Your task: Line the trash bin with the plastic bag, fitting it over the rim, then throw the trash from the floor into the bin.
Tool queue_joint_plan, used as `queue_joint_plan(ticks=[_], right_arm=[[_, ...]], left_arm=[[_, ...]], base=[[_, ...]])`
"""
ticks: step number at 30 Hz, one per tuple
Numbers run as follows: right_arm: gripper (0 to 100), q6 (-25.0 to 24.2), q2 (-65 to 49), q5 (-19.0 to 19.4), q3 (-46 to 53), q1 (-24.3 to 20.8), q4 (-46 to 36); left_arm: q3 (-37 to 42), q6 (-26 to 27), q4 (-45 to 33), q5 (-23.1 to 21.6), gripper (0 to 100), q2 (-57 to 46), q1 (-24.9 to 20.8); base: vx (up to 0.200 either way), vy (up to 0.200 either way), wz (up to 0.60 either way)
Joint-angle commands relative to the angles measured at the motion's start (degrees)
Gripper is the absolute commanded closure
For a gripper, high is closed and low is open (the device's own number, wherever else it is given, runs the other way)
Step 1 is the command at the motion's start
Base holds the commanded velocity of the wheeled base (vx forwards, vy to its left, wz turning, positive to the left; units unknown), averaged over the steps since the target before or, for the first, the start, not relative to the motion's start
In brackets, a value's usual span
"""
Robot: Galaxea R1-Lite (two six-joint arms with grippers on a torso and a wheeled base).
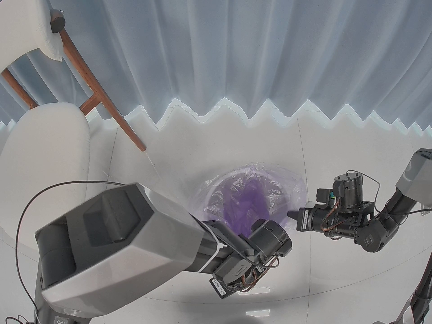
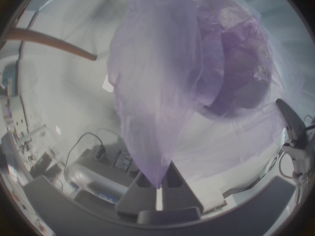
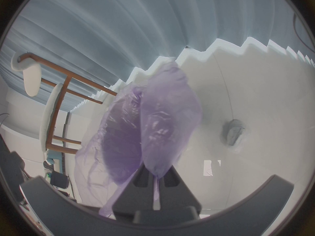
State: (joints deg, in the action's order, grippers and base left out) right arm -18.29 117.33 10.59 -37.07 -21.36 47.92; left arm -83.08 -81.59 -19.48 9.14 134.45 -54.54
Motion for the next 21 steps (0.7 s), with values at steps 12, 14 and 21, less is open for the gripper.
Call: queue_joint_plan(ticks=[12, 14, 21], right_arm=[[100, 2.47, 10.19, -0.93, 9.03, 7.65, 14.13], [100, 2.55, 12.48, -1.72, 9.21, 7.38, 17.56], [100, 2.29, 14.33, -2.51, 10.18, 7.38, 20.02]], left_arm=[[1.25, 9.43, 3.31, 5.53, 100, 3.63, -2.68], [1.34, 9.61, 3.22, 6.06, 100, 4.15, -2.85], [1.96, 11.45, 3.40, 9.14, 100, 5.82, -3.73]], base=[[0.000, 0.000, 0.00], [0.000, 0.000, 0.00], [0.000, 0.000, 0.00]])
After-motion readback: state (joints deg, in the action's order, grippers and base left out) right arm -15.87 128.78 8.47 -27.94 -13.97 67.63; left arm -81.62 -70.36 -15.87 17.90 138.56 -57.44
